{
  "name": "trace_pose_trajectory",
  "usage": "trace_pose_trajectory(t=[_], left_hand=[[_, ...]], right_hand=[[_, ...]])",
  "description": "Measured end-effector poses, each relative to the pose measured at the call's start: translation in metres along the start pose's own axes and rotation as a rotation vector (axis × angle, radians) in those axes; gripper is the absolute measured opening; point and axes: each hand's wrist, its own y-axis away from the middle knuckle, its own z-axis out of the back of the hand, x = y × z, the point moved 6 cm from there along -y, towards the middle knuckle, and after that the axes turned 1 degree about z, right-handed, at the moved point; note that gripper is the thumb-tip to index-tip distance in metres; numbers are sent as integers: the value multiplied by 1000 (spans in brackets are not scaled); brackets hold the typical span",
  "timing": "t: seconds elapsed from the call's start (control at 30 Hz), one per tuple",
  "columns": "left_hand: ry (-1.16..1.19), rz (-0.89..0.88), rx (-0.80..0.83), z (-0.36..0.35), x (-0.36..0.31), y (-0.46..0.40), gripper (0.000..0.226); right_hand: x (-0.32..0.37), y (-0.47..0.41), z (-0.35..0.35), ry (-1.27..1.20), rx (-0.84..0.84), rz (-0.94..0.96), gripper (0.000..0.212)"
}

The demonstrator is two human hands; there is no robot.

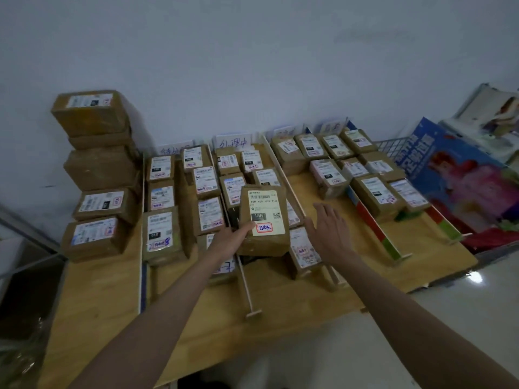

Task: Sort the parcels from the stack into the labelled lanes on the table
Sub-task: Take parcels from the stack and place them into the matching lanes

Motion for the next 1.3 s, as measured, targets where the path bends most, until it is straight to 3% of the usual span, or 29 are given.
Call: trace_pose_trajectory(t=[0.33, 0.67, 0.93, 1.3], left_hand=[[-25, 23, 4, -102, -54, -13, 56], [21, 48, -38, -157, -105, -118, 60], [85, 119, -145, -179, -131, -211, 66], [-21, 302, -223, -189, -142, -290, 76]], right_hand=[[-105, -35, 37, -11, -35, 13, 49], [-177, -144, 30, -32, -7, 43, 39], [-218, -235, 10, -63, 90, 103, 30], [-238, -306, -22, -127, 214, 185, 38]])
